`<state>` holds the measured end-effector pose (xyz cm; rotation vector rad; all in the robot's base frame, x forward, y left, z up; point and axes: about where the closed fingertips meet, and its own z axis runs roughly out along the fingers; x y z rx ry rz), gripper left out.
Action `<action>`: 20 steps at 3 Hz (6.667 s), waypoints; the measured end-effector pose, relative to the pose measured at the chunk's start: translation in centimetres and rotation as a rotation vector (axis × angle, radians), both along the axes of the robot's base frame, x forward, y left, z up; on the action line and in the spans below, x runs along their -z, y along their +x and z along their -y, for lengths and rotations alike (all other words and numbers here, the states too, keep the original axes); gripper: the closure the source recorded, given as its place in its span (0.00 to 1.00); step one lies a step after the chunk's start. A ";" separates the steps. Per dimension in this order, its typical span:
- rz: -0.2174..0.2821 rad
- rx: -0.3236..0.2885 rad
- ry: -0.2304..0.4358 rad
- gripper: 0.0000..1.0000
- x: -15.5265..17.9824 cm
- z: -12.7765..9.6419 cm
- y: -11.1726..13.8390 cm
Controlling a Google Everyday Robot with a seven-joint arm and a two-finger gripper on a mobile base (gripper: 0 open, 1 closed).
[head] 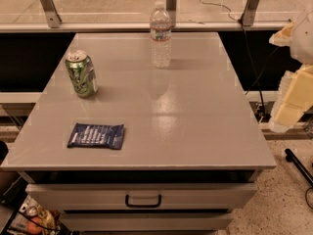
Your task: Pick rxbar blueberry
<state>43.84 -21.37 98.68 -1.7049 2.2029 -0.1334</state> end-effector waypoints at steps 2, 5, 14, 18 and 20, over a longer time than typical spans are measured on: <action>0.006 -0.022 0.067 0.00 0.5 -1.1 0.6; 0.074 -0.118 0.535 0.00 4.5 -9.7 1.0; 0.028 -0.271 0.734 0.00 11.9 -25.9 1.6; -0.010 -0.181 0.801 0.00 15.4 -32.7 2.2; -0.041 -0.203 0.827 0.00 17.1 -34.8 2.4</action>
Offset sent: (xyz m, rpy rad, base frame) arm 0.0174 0.0291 -0.0183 0.1832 0.0026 0.0599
